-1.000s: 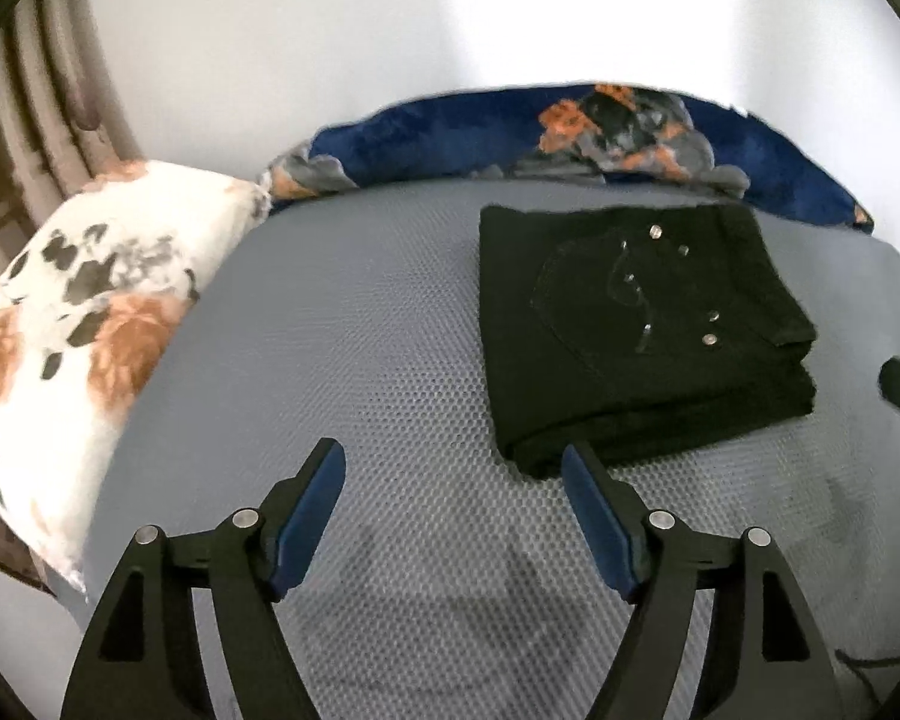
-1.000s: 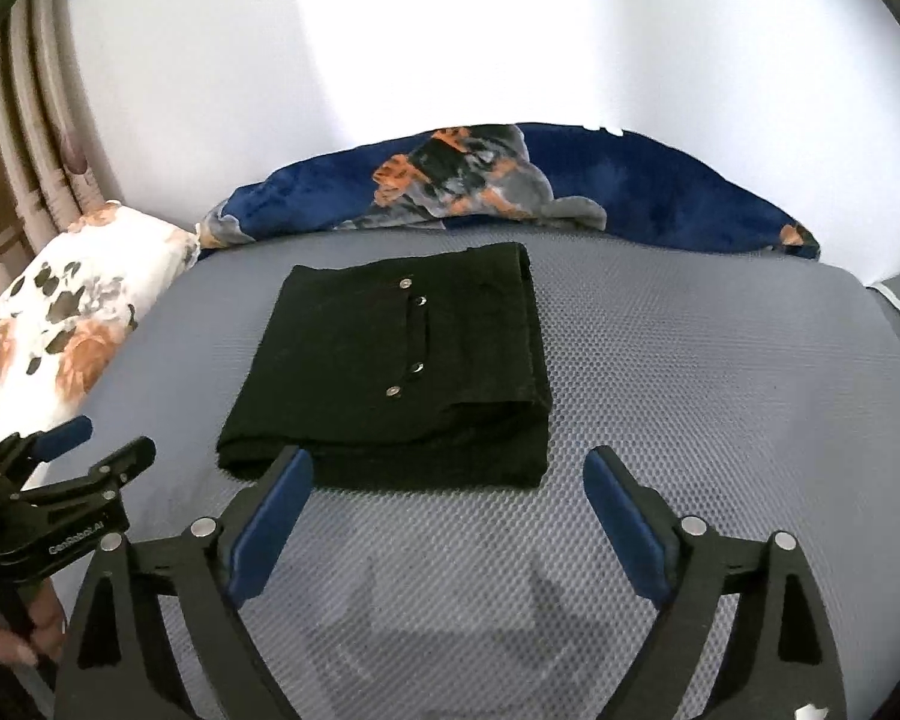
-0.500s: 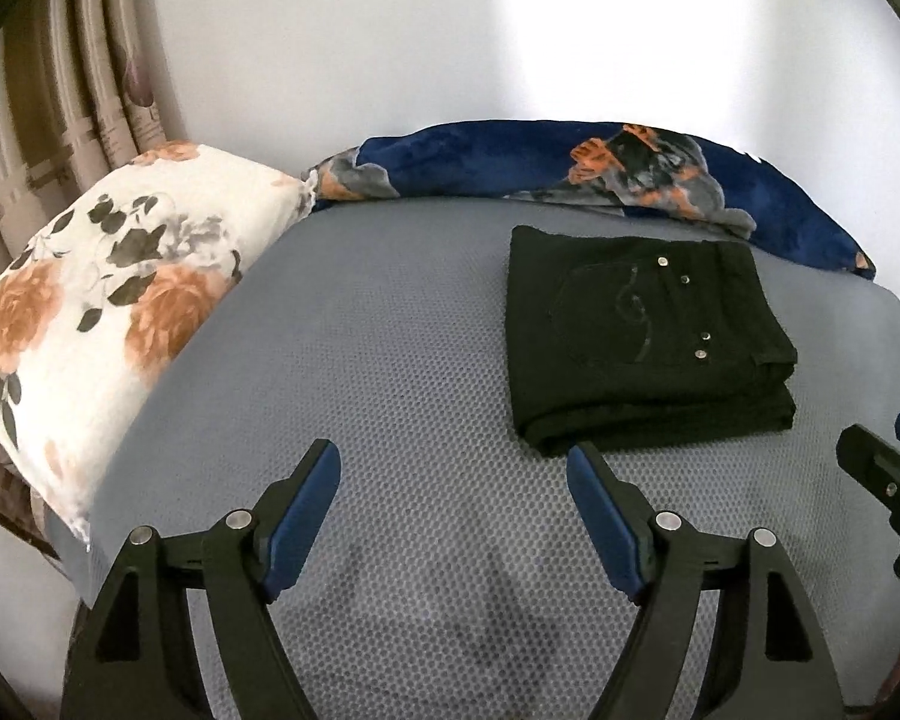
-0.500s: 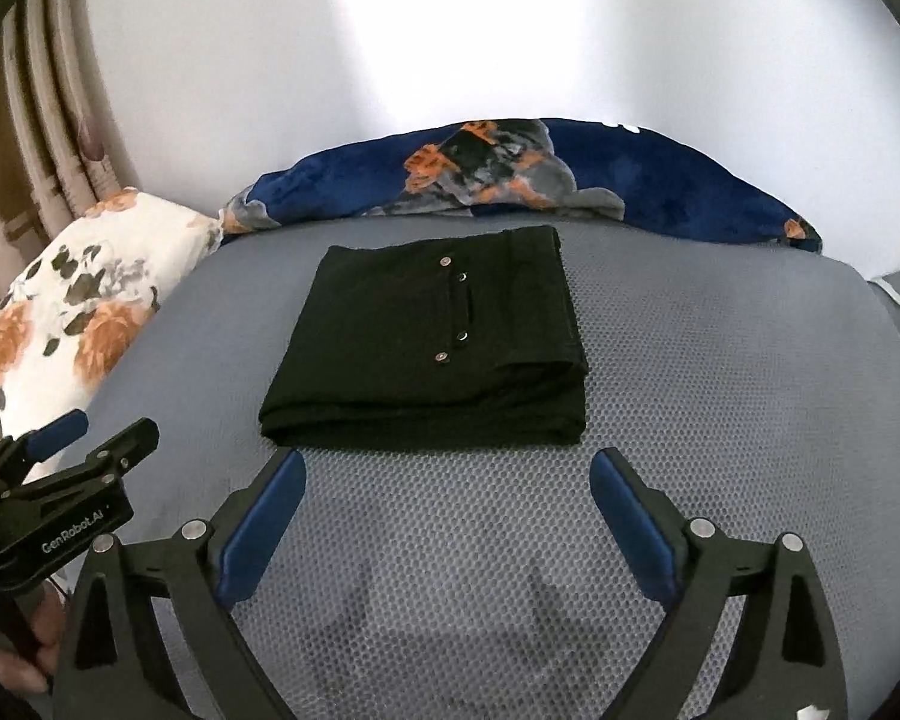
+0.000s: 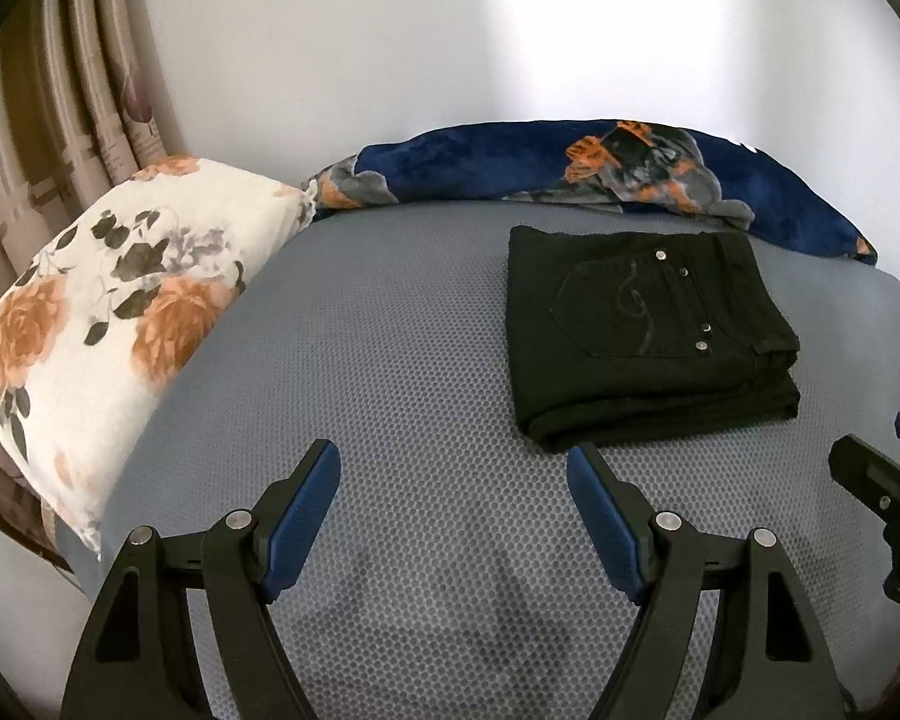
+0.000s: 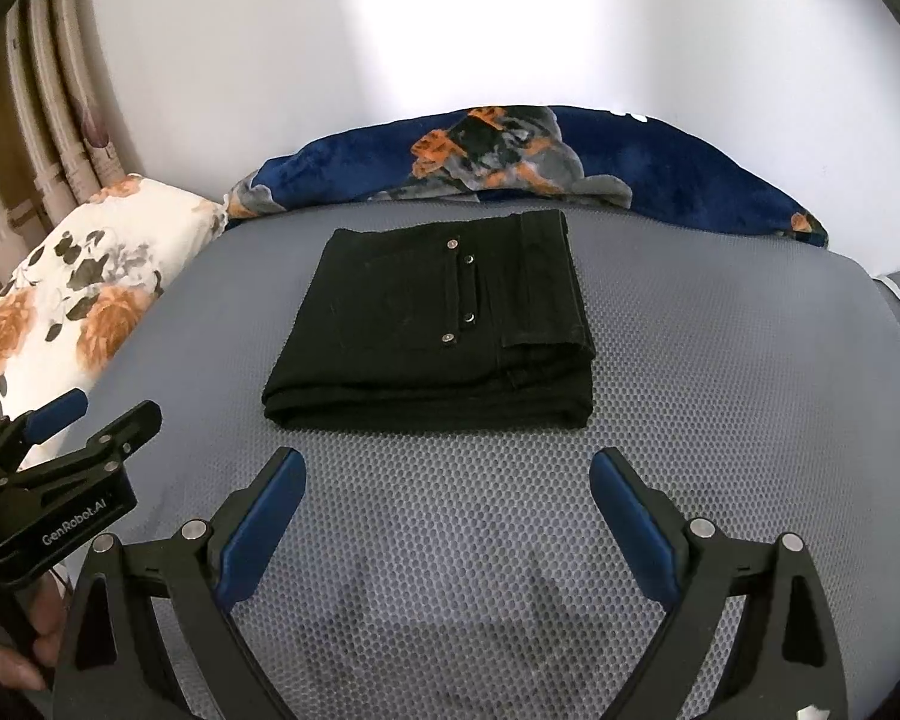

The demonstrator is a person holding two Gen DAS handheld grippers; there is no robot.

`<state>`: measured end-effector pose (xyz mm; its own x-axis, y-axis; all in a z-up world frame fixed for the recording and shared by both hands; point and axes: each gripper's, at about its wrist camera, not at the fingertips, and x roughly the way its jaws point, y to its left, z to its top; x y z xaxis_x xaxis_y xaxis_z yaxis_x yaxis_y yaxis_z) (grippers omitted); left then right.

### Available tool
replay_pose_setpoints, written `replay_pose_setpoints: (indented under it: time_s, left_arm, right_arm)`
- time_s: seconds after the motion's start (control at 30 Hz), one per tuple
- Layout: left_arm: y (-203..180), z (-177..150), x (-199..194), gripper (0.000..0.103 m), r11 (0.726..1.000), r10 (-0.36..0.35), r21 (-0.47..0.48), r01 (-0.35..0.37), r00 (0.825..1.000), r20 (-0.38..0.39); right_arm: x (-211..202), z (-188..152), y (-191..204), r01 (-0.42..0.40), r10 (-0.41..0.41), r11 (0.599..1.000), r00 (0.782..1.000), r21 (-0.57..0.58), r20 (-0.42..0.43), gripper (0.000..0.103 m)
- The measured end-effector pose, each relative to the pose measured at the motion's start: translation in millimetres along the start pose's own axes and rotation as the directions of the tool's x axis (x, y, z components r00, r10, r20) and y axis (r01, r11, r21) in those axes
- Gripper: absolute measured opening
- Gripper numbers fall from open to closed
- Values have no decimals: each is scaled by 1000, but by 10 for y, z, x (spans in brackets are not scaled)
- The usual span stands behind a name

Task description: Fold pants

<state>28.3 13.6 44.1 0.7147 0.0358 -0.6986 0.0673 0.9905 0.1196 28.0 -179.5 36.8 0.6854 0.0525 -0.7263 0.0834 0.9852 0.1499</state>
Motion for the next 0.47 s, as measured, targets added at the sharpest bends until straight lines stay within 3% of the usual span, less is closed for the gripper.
replay_pose_setpoints:
  time_s: [0.47]
  left_arm:
    - [-27,15,10,78,1000,-18,15,18,1000,-6]
  right_arm:
    - [15,-65,2,-15,16,1000,1000,12,-14,94]
